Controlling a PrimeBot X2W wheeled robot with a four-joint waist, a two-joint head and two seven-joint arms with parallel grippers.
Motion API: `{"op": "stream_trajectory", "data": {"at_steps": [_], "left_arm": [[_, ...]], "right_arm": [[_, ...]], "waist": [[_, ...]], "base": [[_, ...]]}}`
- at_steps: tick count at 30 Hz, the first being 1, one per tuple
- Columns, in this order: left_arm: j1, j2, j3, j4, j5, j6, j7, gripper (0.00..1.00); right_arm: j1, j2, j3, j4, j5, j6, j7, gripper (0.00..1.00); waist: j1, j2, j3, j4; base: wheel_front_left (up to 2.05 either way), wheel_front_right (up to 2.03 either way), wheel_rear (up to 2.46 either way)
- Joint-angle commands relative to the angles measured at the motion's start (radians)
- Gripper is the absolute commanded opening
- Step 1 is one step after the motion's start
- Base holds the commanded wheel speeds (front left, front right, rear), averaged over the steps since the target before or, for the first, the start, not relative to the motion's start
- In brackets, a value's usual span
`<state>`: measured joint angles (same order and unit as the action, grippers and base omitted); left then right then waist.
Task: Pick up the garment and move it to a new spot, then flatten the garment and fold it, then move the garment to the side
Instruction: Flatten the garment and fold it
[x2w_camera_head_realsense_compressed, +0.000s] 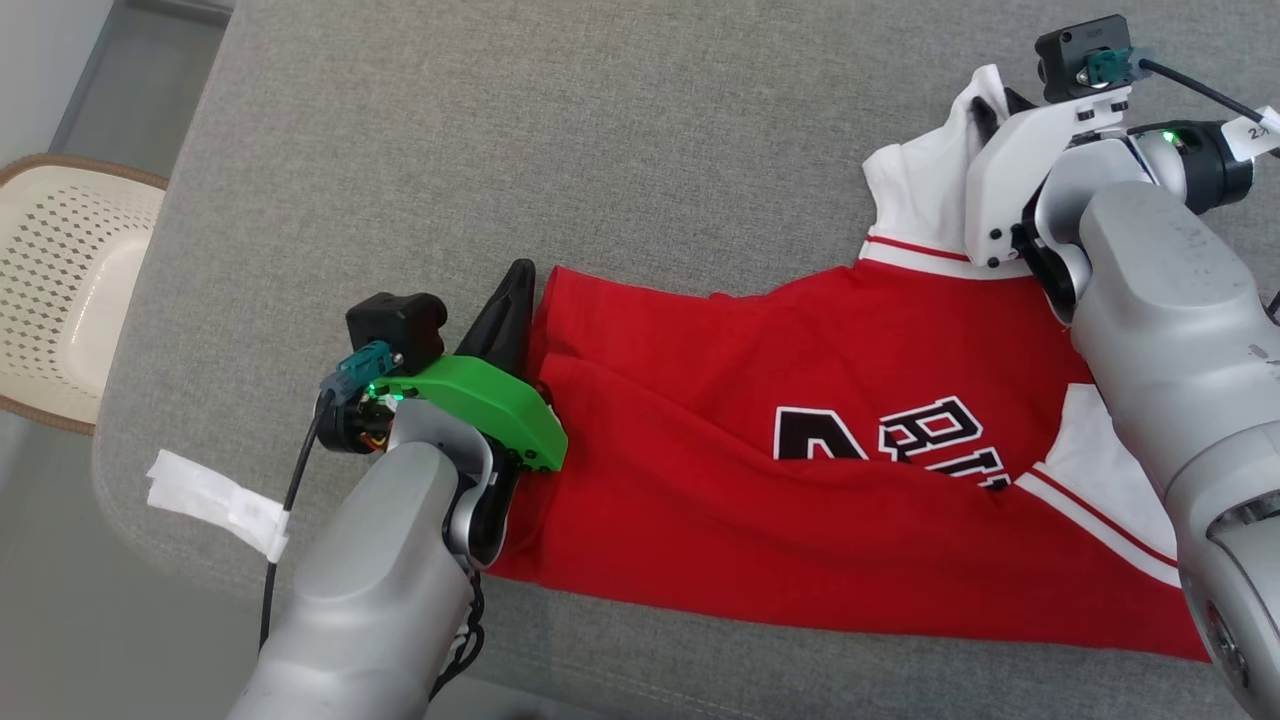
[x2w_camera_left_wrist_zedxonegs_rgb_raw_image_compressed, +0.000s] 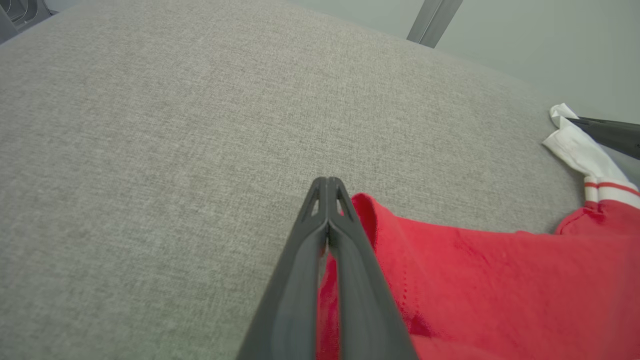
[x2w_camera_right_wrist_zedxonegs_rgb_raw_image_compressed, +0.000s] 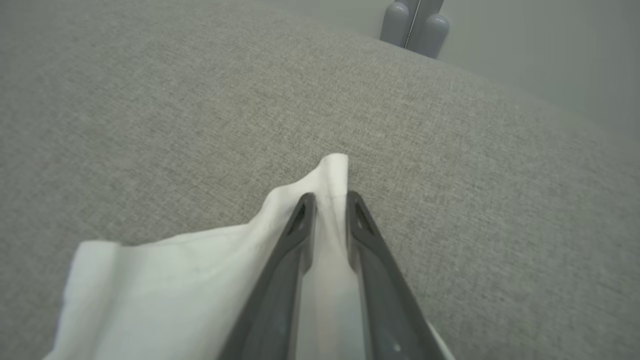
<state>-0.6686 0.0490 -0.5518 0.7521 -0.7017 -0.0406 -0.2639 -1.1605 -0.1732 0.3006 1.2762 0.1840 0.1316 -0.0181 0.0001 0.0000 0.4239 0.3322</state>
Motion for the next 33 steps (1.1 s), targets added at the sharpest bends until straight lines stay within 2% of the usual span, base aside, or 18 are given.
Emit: {"op": "stream_trajectory", "data": {"at_steps": [1, 10, 14, 15, 16, 17, 22, 29, 30, 31, 33], "left_arm": [[-0.018, 0.004, 0.006, 0.002, -0.004, 0.005, 0.0, 0.0], [-0.011, 0.004, 0.044, 0.002, 0.027, 0.007, 0.0, 0.0], [0.009, 0.004, 0.064, -0.011, 0.048, 0.005, 0.0, 0.0], [0.013, 0.004, 0.065, -0.013, 0.051, 0.002, 0.0, 0.42], [0.021, 0.004, 0.059, -0.007, 0.049, -0.005, 0.0, 0.89], [0.025, 0.003, 0.05, 0.001, 0.04, -0.01, 0.0, 1.0], [-0.001, 0.004, -0.017, 0.07, -0.017, -0.031, 0.003, 1.0], [-0.047, 0.004, -0.083, 0.151, -0.075, -0.013, 0.005, 1.0], [-0.052, 0.004, -0.09, 0.158, -0.084, -0.013, 0.004, 0.44], [-0.057, 0.004, -0.096, 0.163, -0.086, -0.013, 0.003, 0.0], [-0.066, 0.004, -0.112, 0.175, -0.094, -0.019, 0.002, 0.0]], "right_arm": [[-0.003, -0.021, -0.003, 0.01, -0.002, -0.002, -0.02, 0.0], [-0.039, -0.049, -0.067, 0.01, -0.033, -0.002, -0.175, 0.0], [-0.026, -0.038, -0.105, 0.01, -0.05, -0.002, -0.221, 0.0], [-0.021, -0.04, -0.114, 0.011, -0.054, -0.002, -0.226, 0.0], [-0.014, -0.043, -0.124, 0.011, -0.062, -0.002, -0.231, 0.0], [-0.009, -0.042, -0.131, 0.011, -0.066, -0.002, -0.233, 0.0], [0.012, -0.026, -0.164, 0.013, -0.098, -0.002, -0.24, 0.0], [0.016, -0.002, -0.195, 0.014, -0.133, -0.002, -0.242, 0.0], [0.015, 0.001, -0.198, 0.014, -0.139, -0.002, -0.242, 0.0], [0.013, 0.003, -0.201, 0.014, -0.142, -0.002, -0.243, 0.0], [0.009, 0.008, -0.207, 0.014, -0.15, -0.002, -0.244, 0.0]], "waist": [[-0.0001, 0.0, 0.001, -0.003], [-0.0001, 0.0, -0.019, -0.036], [-0.0001, 0.0, -0.039, -0.049], [-0.0001, 0.0, -0.043, -0.052], [-0.0001, 0.0, -0.049, -0.055], [-0.0001, 0.0, -0.053, -0.058], [-0.0001, 0.0, -0.066, -0.072], [-0.0001, 0.0, -0.069, -0.088], [-0.0001, 0.0, -0.069, -0.09], [-0.0001, 0.0, -0.069, -0.091], [-0.0001, 0.0, -0.068, -0.093]], "base": [[0.0, 0.0, 0.0], [0.0, 0.0, 0.0], [0.0, 0.0, 0.0], [0.0, 0.0, 0.0], [0.0, 0.0, 0.0], [0.0, 0.0, 0.0], [0.0, 0.0, 0.0], [0.0, 0.0, 0.0], [0.0, 0.0, 0.0], [0.0, 0.0, 0.0], [0.0, 0.0, 0.0]]}}
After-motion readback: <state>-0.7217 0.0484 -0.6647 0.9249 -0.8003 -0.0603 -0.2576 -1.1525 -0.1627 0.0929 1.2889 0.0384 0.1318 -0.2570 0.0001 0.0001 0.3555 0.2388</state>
